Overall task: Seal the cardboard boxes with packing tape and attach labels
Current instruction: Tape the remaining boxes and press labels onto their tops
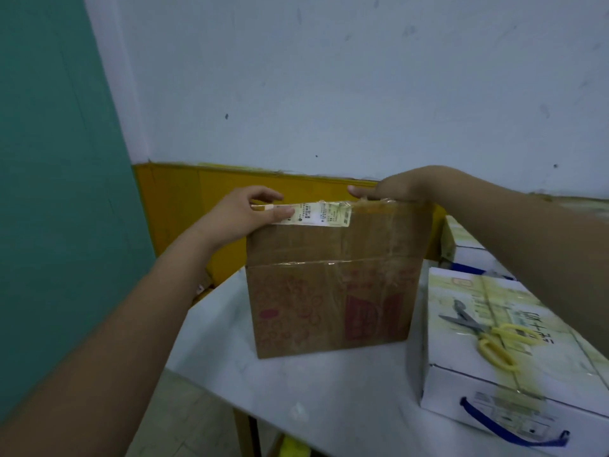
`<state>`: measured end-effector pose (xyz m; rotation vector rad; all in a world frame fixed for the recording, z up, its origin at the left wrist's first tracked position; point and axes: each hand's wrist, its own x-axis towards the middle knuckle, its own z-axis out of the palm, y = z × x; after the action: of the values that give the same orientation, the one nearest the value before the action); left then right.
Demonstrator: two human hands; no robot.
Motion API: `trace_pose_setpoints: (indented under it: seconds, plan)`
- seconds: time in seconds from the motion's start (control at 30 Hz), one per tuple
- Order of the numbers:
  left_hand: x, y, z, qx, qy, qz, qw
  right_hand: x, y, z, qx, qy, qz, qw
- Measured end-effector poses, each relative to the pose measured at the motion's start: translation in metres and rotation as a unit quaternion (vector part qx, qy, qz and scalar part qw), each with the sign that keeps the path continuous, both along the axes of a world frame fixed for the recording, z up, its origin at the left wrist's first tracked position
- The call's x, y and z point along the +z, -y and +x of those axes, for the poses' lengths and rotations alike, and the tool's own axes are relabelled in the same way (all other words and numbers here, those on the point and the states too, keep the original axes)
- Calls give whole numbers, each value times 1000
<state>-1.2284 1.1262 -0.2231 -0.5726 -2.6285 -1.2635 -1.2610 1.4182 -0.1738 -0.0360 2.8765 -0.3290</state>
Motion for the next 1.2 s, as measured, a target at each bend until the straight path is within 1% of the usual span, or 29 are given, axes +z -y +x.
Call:
trace_pose_setpoints:
  seconds: [0.1, 0.17, 0.2, 0.23, 0.3, 0.37, 0.43, 0.5, 0.6, 0.7, 0.77, 0.8, 0.83, 0.87, 0.9, 0.97, 1.0, 1.03, 1.07, 1.1, 1.13, 1.2]
  plan:
    - [-9, -5, -25, 22, -23, 16, 999, 3, -1, -3, -28, -28, -4, 999]
    - [-19, -4, -44, 55, -49, 1, 997, 5, -1, -11, -4, -54, -11, 998]
    - [-26, -4, -54, 66, -50, -28, 996, 4, 0, -14, 19, -58, -12, 998]
    - [-33, -5, -62, 64, -39, -68, 995, -2, 2, -17, 38, -64, -6, 997]
    - [-50, -9, -74, 26, 17, -144, 989, -23, 3, -24, 55, -83, 39, 994]
    - [-62, -14, -81, 3, 72, -196, 978, -57, 2, -32, 64, -69, 78, 992]
    - [-63, -17, -83, 10, 89, -237, 967, -90, 2, -38, 72, -57, 94, 991]
    - [-65, -18, -87, 19, 83, -240, 967, -106, 0, -40, 70, -91, 95, 989]
    - [-69, -18, -86, 17, 73, -217, 973, -107, -4, -43, 67, -129, 52, 988]
    - [-67, -18, -87, 19, 79, -225, 971, -109, -5, -45, 64, -131, 63, 987]
    - [-66, -18, -84, 27, 73, -222, 972, -107, -1, -39, 48, -166, 66, 983]
    - [-67, -17, -81, 38, 61, -195, 978, -104, 2, -34, 43, -208, 66, 975]
    - [-68, -14, -75, 56, 33, -155, 986, -102, 7, -26, 41, -268, 66, 960]
    - [-71, -10, -65, 77, -13, -111, 991, -103, 13, -16, 36, -342, 55, 937]
    - [-74, -6, -52, 94, -62, -70, 991, -106, 18, -4, 33, -425, 26, 904]
    - [-90, 7, -9, 137, -154, 4, 979, -120, 39, 34, 37, -569, -65, 819]
    - [-105, 12, 18, 167, -186, 46, 967, -132, 53, 57, 52, -611, -110, 782]
    - [-124, 16, 47, 201, -197, 98, 955, -148, 66, 79, 76, -621, -145, 767]
    - [-146, 17, 75, 233, -176, 153, 944, -169, 78, 100, 107, -602, -168, 773]
    - [-170, 16, 102, 262, -131, 197, 936, -192, 88, 115, 139, -571, -173, 790]
    - [-193, 13, 122, 284, -63, 232, 928, -216, 95, 125, 167, -532, -164, 814]
    - [-237, 5, 142, 291, 126, 257, 913, -260, 101, 134, 196, -444, -158, 860]
